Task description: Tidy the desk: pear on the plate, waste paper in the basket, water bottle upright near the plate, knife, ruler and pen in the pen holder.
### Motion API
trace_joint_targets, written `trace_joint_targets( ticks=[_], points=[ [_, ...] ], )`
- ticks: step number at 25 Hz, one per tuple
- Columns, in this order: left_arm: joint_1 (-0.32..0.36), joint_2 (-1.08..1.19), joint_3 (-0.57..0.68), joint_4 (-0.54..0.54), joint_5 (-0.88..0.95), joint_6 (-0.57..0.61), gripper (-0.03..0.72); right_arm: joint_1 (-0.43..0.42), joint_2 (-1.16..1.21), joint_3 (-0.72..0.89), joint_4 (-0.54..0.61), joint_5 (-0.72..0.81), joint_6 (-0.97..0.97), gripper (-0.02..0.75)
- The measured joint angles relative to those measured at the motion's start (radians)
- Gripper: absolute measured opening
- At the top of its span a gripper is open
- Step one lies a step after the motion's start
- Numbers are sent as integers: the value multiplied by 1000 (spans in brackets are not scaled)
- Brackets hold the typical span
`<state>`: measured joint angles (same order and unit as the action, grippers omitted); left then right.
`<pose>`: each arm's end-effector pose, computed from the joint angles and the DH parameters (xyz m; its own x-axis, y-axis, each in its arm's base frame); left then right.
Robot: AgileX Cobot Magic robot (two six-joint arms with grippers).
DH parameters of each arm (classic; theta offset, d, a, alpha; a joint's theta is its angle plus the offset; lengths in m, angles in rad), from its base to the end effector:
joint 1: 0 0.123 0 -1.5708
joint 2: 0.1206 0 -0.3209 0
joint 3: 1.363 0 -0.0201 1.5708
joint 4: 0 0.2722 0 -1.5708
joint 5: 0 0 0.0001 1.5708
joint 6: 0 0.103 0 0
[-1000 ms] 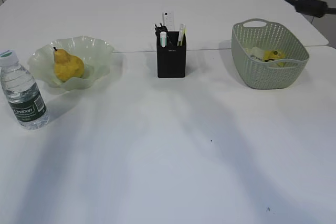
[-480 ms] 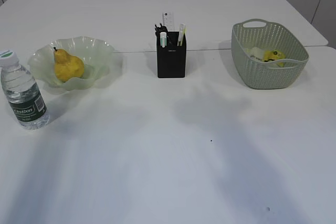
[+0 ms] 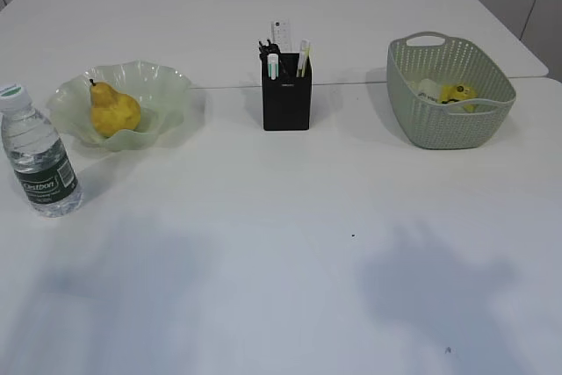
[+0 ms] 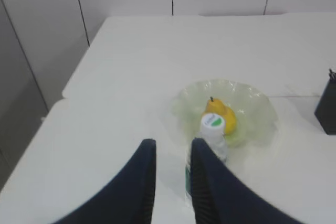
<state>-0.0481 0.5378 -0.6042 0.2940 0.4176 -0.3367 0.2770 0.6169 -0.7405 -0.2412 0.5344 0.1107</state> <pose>0.1117 0.0068 0.3557 -0.2402 -0.0547 -0.9692 -0.0822 0.9960 -0.0358 0.1205 0.0212 0.3840 -0.2771 -0.1797 -0.9439 -0.1880 0.9735 -0.1301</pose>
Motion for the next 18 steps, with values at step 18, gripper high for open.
trace_joint_targets(
  ticks=[18],
  points=[
    [0, -364, 13, -344, 403, 310, 153, 0, -447, 62, 387, 402, -276, 216]
  ],
)
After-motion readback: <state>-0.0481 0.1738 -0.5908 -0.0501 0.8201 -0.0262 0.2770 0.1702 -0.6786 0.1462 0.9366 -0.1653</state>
